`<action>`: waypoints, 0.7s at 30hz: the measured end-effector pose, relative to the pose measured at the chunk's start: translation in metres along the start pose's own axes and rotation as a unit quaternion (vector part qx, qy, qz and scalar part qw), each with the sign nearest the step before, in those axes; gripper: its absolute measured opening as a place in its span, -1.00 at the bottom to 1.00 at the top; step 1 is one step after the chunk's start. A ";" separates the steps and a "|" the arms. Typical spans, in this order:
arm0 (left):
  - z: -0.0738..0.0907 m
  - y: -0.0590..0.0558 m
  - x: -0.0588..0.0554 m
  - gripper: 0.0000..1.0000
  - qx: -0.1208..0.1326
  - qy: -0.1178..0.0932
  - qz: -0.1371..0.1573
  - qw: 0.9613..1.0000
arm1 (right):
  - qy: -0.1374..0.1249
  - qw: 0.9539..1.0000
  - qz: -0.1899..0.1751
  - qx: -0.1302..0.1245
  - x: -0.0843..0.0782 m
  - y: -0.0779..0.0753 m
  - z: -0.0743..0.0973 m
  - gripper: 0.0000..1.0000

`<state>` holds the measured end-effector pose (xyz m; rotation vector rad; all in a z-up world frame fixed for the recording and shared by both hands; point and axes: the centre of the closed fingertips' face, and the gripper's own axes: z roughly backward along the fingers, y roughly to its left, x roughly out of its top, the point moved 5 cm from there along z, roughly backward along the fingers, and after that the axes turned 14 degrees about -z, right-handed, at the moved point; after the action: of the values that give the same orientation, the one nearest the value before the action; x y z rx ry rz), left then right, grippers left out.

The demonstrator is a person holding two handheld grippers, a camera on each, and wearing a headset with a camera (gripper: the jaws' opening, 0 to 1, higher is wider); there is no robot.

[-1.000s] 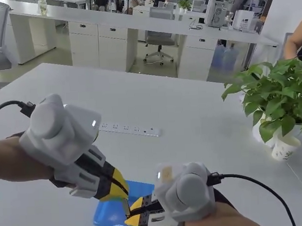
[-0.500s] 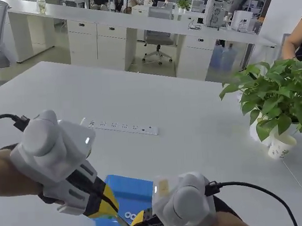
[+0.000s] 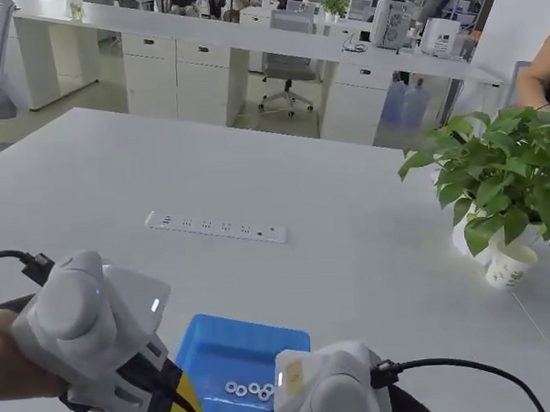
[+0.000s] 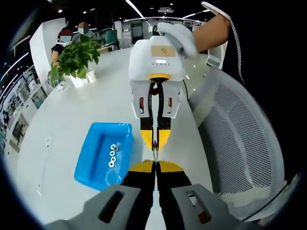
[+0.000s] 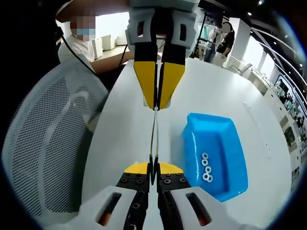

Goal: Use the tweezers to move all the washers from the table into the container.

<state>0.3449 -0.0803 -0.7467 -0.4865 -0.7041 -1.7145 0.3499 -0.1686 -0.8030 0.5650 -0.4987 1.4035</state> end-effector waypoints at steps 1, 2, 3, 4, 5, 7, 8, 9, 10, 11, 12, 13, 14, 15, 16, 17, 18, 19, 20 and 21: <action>-0.002 -0.002 -0.001 -0.93 -0.002 0.001 0.000 1.000 | 0.002 1.000 0.001 0.001 -0.002 0.001 -0.001 -0.90; -0.004 -0.004 -0.003 -0.93 -0.003 0.003 0.000 1.000 | 0.004 1.000 0.000 0.002 -0.004 0.003 -0.001 -0.90; -0.006 -0.005 -0.004 -0.93 -0.004 0.003 0.000 1.000 | 0.004 1.000 -0.001 0.003 -0.006 0.003 -0.002 -0.90; -0.008 -0.007 -0.005 -0.93 -0.004 0.005 -0.001 1.000 | 0.005 1.000 -0.003 0.002 -0.008 0.004 -0.003 -0.90; -0.009 -0.008 -0.007 -0.93 -0.005 0.006 -0.001 1.000 | 0.006 1.000 -0.003 0.002 -0.009 0.005 -0.004 -0.90; -0.013 -0.009 -0.009 -0.93 -0.005 0.008 0.000 1.000 | 0.010 1.000 -0.003 0.002 -0.011 0.006 -0.006 -0.90; -0.015 -0.010 -0.011 -0.93 -0.006 0.009 0.001 1.000 | 0.013 1.000 -0.002 0.001 -0.013 0.006 -0.007 -0.90; -0.017 -0.012 -0.012 -0.93 -0.006 0.011 0.001 1.000 | 0.015 1.000 -0.002 0.001 -0.015 0.007 -0.009 -0.90; -0.019 -0.012 -0.014 -0.93 -0.006 0.012 0.002 1.000 | 0.017 1.000 -0.001 0.000 -0.016 0.007 -0.010 -0.90; -0.022 -0.014 -0.016 -0.93 -0.006 0.013 0.004 1.000 | 0.020 1.000 -0.001 -0.001 -0.019 0.008 -0.011 -0.90; -0.024 -0.015 -0.017 -0.93 -0.005 0.014 0.005 1.000 | 0.021 1.000 -0.001 -0.001 -0.020 0.008 -0.013 -0.90; -0.027 -0.018 -0.020 -0.93 -0.007 0.016 0.008 1.000 | 0.026 1.000 0.000 -0.001 -0.023 0.009 -0.014 -0.90; -0.030 -0.020 -0.022 -0.93 -0.007 0.018 0.008 1.000 | 0.029 1.000 0.002 -0.001 -0.024 0.010 -0.016 -0.90; -0.032 -0.022 -0.023 -0.93 -0.009 0.019 0.010 1.000 | 0.031 0.999 0.004 0.000 -0.026 0.012 -0.017 -0.90; -0.033 -0.023 -0.025 -0.93 -0.009 0.019 0.012 1.000 | 0.032 0.999 0.004 0.000 -0.027 0.013 -0.018 -0.90; -0.035 -0.024 -0.027 -0.93 -0.009 0.019 0.015 1.000 | 0.034 0.999 0.003 0.002 -0.029 0.013 -0.020 -0.90; -0.036 -0.025 -0.029 -0.93 -0.010 0.019 0.019 1.000 | 0.035 0.999 0.002 0.002 -0.029 0.013 -0.020 -0.90; -0.038 -0.027 -0.032 -0.93 -0.009 0.022 0.021 0.999 | 0.034 0.999 0.002 0.002 -0.030 0.013 -0.021 -0.90; -0.039 -0.028 -0.035 -0.93 -0.008 0.025 0.021 0.999 | 0.034 0.999 0.002 0.001 -0.030 0.013 -0.021 -0.89; -0.040 -0.028 -0.037 -0.93 -0.009 0.027 0.024 0.999 | 0.033 0.999 0.001 0.002 -0.030 0.013 -0.021 -0.89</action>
<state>0.3284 -0.0762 -0.8057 -0.4649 -0.6339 -1.6837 0.3337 -0.1771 -0.8372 0.5192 -0.4435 1.4214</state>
